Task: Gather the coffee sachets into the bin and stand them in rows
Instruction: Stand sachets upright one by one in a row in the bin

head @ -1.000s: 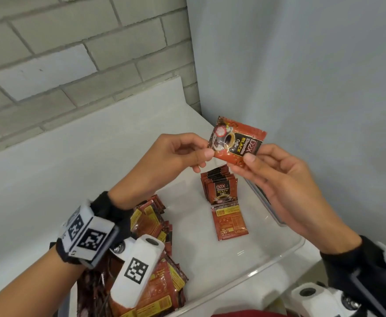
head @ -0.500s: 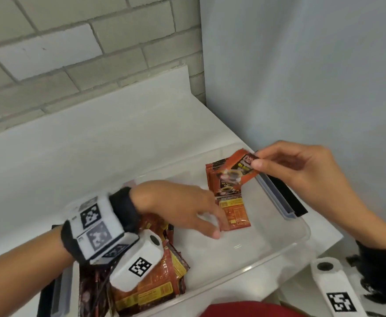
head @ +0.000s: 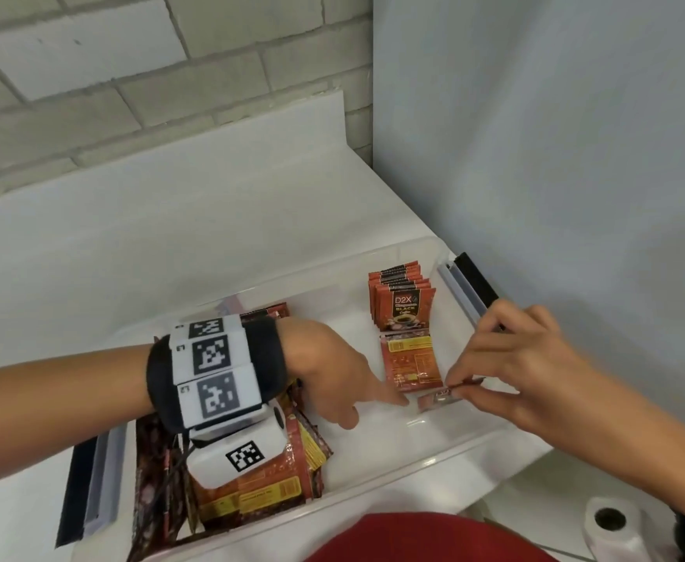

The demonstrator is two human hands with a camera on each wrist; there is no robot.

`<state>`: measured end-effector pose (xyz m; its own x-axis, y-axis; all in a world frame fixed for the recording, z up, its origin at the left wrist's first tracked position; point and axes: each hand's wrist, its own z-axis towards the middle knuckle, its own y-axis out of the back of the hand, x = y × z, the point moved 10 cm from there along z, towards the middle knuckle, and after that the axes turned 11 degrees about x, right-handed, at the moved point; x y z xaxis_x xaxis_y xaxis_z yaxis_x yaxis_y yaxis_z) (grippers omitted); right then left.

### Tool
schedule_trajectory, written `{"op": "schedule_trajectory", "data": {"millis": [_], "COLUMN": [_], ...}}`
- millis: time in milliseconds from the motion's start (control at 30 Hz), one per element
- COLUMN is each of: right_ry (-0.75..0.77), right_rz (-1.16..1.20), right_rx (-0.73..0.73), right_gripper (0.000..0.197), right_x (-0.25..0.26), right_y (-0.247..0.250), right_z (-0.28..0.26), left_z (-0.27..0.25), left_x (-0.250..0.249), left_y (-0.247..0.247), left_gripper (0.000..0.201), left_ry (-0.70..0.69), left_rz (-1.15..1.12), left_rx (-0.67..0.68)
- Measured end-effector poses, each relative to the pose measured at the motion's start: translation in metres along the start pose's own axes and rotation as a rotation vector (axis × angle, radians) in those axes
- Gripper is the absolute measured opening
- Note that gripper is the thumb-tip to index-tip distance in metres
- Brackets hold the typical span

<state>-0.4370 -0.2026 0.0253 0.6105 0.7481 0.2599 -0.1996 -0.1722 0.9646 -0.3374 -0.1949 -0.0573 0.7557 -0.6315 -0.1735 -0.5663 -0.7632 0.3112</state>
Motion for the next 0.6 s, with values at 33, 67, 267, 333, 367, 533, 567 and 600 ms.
{"op": "schedule_trajectory", "data": {"millis": [33,67,267,333,367,533,567,600], "right_ry": [-0.002,-0.002,-0.001,0.008,0.011,0.013,0.010,0.010], "right_rz": [-0.030,-0.051,-0.091,-0.100,-0.099,-0.079,-0.077,-0.079], "right_rx": [0.006,0.011,0.018,0.026,0.030,0.062,0.062,0.058], "right_gripper": [0.012,0.016,0.023,0.025,0.027,0.028,0.029,0.031], "right_x": [0.001,0.002,0.003,0.004,0.004,0.002,0.000,0.000], "right_y": [-0.001,-0.001,0.001,0.000,-0.001,-0.004,-0.005,-0.006], "right_z": [0.001,0.001,0.004,0.005,0.006,0.006,0.006,0.007], "left_z": [0.001,0.002,0.004,0.004,0.003,-0.001,-0.004,-0.005], "left_x": [0.001,0.003,0.006,0.005,0.005,-0.003,-0.006,-0.008], "left_y": [-0.001,-0.001,0.008,0.021,0.027,0.052,0.055,0.057], "left_gripper": [0.067,0.067,0.058,0.044,0.038,0.041,0.046,0.048], "left_ry": [0.020,0.040,0.027,0.005,0.006,0.102,0.126,0.149], "left_rz": [0.010,0.019,0.001,0.001,0.024,0.235,0.279,0.320], "left_rx": [-0.005,-0.011,-0.109,-0.223,-0.285,-0.507,-0.535,-0.559]}}
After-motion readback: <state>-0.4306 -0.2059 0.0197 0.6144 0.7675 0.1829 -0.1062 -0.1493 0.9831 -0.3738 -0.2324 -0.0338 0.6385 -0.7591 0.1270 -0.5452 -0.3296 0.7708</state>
